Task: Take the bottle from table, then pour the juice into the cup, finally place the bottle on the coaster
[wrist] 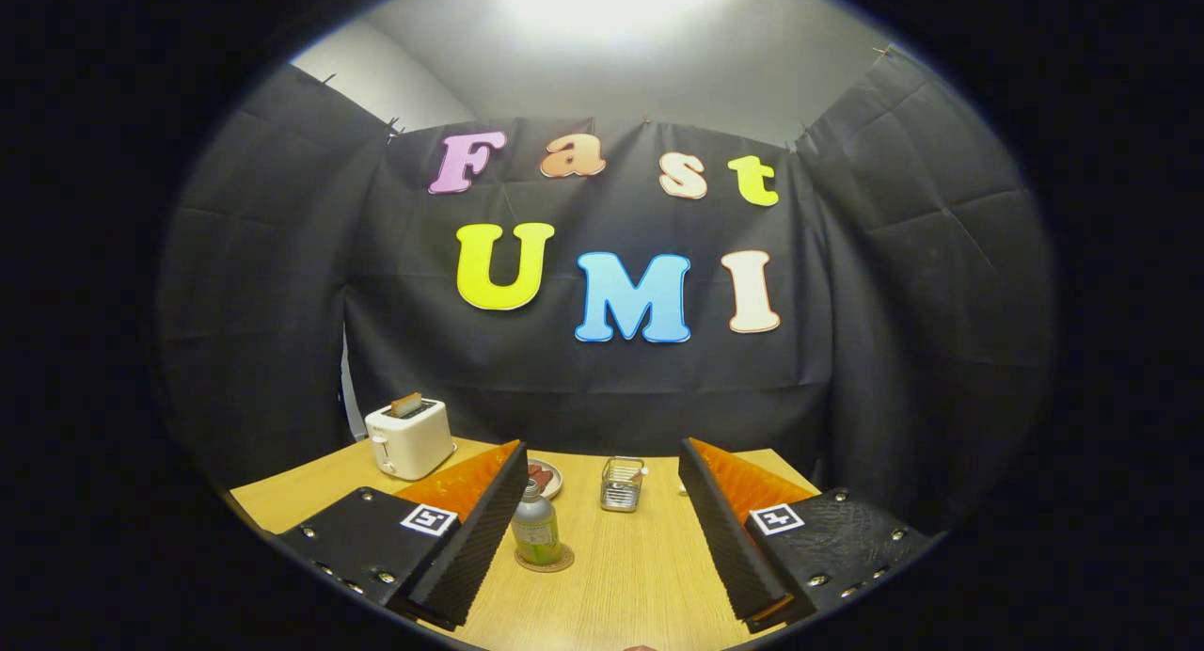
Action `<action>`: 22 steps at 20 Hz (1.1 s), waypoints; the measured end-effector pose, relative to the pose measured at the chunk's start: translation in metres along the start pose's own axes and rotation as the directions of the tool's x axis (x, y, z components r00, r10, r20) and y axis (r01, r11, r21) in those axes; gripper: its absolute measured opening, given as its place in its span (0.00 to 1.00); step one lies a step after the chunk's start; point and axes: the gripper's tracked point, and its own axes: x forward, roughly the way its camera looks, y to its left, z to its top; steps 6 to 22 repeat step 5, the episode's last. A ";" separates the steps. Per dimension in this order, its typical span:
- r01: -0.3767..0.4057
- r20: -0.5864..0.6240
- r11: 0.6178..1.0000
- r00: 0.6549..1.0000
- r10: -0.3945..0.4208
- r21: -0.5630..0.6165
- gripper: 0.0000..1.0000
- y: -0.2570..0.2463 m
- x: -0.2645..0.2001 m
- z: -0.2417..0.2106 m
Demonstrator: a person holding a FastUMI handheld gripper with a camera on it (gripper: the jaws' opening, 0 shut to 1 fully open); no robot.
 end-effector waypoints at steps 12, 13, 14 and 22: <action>-0.003 0.014 1.000 1.000 0.003 -0.007 0.97 0.000 0.003 0.004; -0.003 0.014 1.000 1.000 0.003 -0.007 0.97 0.000 0.003 0.004; -0.003 0.014 1.000 1.000 0.003 -0.007 0.97 0.000 0.003 0.004; -0.003 0.014 1.000 1.000 0.003 -0.007 0.97 0.000 0.003 0.004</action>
